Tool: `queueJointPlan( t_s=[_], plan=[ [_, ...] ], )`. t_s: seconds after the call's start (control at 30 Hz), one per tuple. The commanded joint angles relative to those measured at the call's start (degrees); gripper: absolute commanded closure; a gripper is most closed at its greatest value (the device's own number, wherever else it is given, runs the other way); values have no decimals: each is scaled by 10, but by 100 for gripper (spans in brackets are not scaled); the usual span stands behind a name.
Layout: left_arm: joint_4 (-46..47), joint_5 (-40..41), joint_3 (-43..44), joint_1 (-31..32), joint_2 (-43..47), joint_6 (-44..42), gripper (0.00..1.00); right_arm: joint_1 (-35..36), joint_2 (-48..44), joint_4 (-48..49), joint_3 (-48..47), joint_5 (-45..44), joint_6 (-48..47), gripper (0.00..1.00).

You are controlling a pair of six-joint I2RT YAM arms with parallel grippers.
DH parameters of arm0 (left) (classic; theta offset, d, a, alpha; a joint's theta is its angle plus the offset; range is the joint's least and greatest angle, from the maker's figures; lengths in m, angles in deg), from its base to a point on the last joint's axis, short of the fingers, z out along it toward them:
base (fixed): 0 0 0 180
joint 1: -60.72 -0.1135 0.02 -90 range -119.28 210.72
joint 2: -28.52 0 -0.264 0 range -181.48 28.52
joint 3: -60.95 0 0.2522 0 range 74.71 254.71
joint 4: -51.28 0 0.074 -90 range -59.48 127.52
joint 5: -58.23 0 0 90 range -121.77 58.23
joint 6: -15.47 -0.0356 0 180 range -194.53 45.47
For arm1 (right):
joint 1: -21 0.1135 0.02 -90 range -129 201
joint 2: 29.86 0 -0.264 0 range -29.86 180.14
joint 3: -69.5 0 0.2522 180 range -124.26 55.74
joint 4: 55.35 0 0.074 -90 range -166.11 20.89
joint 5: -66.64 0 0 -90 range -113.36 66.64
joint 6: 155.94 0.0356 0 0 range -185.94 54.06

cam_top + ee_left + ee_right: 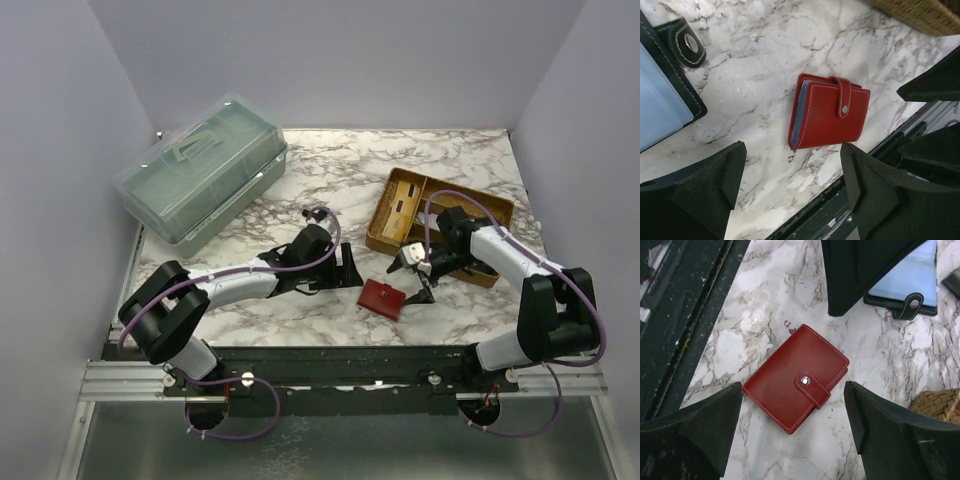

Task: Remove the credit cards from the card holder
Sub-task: Open the card holder at the center of the board.

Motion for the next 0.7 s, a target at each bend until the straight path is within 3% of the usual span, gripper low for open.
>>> queueJointPlan(
  t_s=[0.0, 0.23, 0.33, 0.67],
  plan=[
    [-9, 30, 24, 19, -23, -5, 19, 35, 8, 55, -4, -63, 8, 14],
    [12, 24, 25, 30, -51, 16, 30, 100, 27, 117, -8, -109, 56, 21],
    [12, 8, 36, 32, -71, 19, 37, 127, 52, 132, -20, -132, 78, 29],
    [18, -10, 44, 35, -105, 21, 38, 150, 76, 140, -10, -202, 62, 44]
  ],
)
